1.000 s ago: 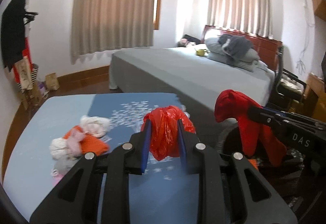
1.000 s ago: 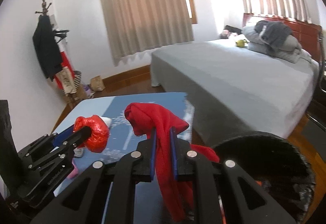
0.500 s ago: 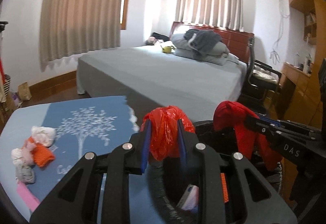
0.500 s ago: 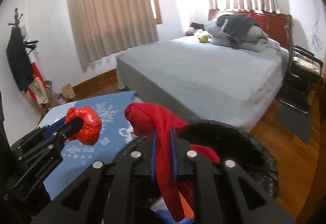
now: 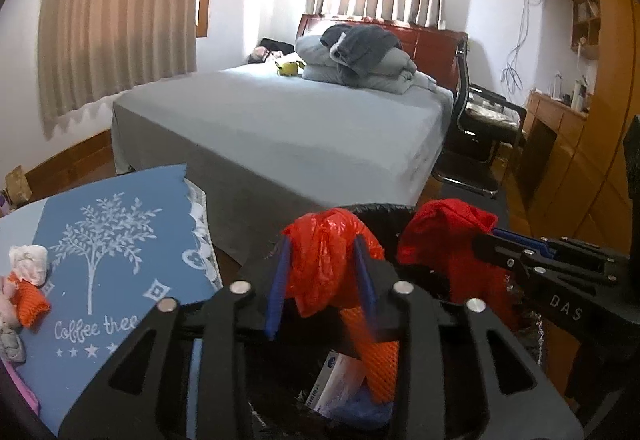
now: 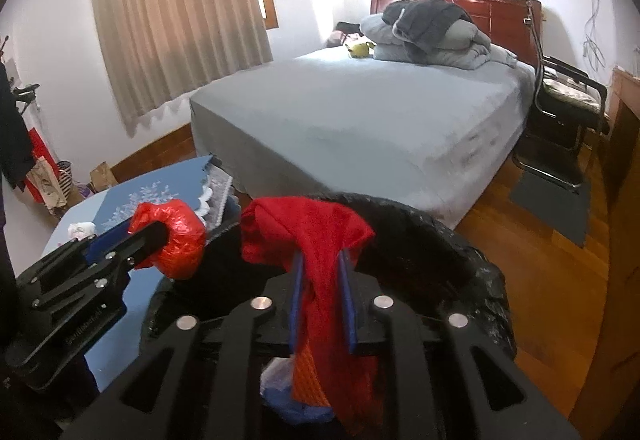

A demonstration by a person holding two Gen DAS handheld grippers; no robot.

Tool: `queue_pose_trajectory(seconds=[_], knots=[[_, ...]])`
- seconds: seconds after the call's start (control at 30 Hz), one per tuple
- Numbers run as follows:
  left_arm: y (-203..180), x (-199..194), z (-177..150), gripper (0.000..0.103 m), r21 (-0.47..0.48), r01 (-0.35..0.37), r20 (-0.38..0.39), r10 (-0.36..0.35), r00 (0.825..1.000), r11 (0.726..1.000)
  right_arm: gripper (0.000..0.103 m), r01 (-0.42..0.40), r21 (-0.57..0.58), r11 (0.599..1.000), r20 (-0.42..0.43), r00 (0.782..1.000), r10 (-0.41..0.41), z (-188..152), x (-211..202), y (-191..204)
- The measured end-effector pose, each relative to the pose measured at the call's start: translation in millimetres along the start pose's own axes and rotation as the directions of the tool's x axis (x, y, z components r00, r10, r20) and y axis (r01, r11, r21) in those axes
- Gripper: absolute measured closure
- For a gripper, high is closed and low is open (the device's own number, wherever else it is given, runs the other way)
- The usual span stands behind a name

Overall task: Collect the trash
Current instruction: 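Carry the red plastic bag and red cloth over the bin with both tools, then open the right tool over the bin while the left tool opens too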

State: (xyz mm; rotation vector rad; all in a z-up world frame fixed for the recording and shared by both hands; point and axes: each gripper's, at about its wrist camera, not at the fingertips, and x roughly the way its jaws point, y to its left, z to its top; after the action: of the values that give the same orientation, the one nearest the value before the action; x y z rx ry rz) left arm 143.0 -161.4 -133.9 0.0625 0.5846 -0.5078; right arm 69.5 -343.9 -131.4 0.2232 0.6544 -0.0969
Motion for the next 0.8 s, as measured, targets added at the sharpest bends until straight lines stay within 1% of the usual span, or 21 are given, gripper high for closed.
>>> queue_pose_trajectory(seconds=[0.1,0.13,0.17,0.27,0.3,0.33,0.37,0.4,0.43,0.47,0.53,0.57,0.6,0.8], knots=[[1,4,-3,0.061,-0.004,0.001,-0.013,-0.001,1.000,1.000,0.075,0.007,0.007,1.000,-0.001,1.000,-0.007,-1,0,-3],[2,4,-3,0.056,-0.006,-0.001,-0.013,0.001,1.000,1.000,0.069,0.009,0.008,1.000,0.000,1.000,-0.009,0,0,-4],[3,4,-3,0.052,-0.008,-0.002,-0.013,0.002,1.000,1.000,0.066,0.011,0.010,1.000,0.002,1.000,-0.011,0,0,-5],[5,1,-2,0.046,-0.014,-0.014,-0.009,0.014,1.000,1.000,0.058,0.014,0.015,1.000,0.010,1.000,-0.014,0,-2,-3],[7,-1,-2,0.044,-0.016,-0.020,-0.005,0.020,1.000,1.000,0.051,0.015,0.015,1.000,0.013,1.000,-0.015,1,-3,-3],[11,-3,-2,0.039,-0.020,-0.033,0.002,0.034,0.999,0.999,0.045,0.016,0.015,1.000,0.018,1.000,-0.017,1,-3,-2],[14,-6,-2,0.035,-0.025,-0.043,0.007,0.043,0.999,0.999,0.042,0.018,0.015,1.000,0.024,1.000,-0.018,2,-4,-1],[16,-8,-1,0.033,-0.029,-0.051,0.011,0.052,0.999,0.998,0.034,0.019,0.014,1.000,0.031,0.999,-0.020,3,-6,0],[21,-12,-2,0.027,-0.037,-0.067,0.018,0.068,0.998,0.997,0.024,0.022,0.013,1.000,0.037,0.999,-0.022,3,-6,-1],[25,-15,-1,0.021,-0.040,-0.084,0.023,0.085,0.996,0.996,0.020,0.027,0.013,1.000,0.045,0.999,-0.028,4,-8,1],[33,-23,-2,0.018,-0.045,-0.117,0.035,0.119,0.992,0.992,0.010,0.031,0.011,0.999,0.062,0.998,-0.032,5,-10,5],[37,-26,-2,0.016,-0.047,-0.128,0.037,0.130,0.991,0.991,0.007,0.029,0.009,1.000,0.073,0.997,-0.029,6,-12,9],[42,-29,-2,0.016,-0.051,-0.140,0.039,0.142,0.989,0.989,0.006,0.025,0.007,1.000,0.078,0.997,-0.026,7,-13,10],[80,-55,-3,0.015,-0.094,-0.233,0.045,0.238,0.970,0.968,0.006,-0.023,-0.018,1.000,0.080,0.997,0.025,10,-9,37]])
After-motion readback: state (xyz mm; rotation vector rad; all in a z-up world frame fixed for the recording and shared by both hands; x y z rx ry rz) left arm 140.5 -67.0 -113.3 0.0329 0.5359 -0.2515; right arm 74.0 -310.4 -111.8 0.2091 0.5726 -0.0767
